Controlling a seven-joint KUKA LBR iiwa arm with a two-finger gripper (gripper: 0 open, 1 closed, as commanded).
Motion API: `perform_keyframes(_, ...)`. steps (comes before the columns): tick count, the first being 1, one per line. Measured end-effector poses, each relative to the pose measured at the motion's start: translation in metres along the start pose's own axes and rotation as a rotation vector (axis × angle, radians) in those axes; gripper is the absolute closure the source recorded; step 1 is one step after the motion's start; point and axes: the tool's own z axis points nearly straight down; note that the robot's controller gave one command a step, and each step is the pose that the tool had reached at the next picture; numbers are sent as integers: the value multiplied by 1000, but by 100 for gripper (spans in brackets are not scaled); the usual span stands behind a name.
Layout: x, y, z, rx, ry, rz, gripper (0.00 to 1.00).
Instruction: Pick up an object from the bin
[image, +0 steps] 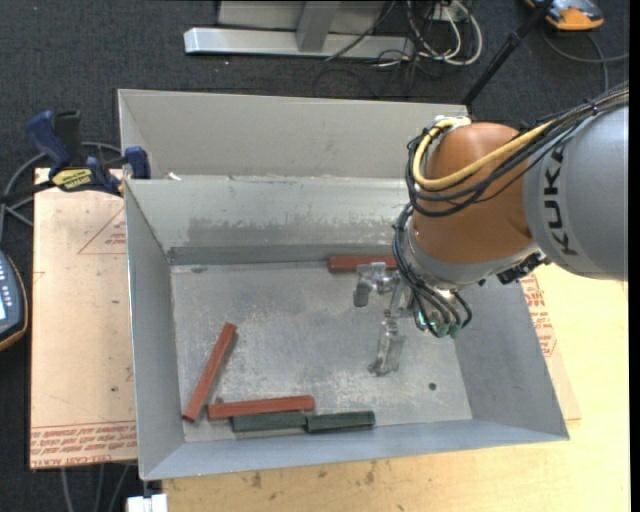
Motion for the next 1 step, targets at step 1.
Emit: perform_keyframes(1,29,129,83,-1,-3,-227,0)
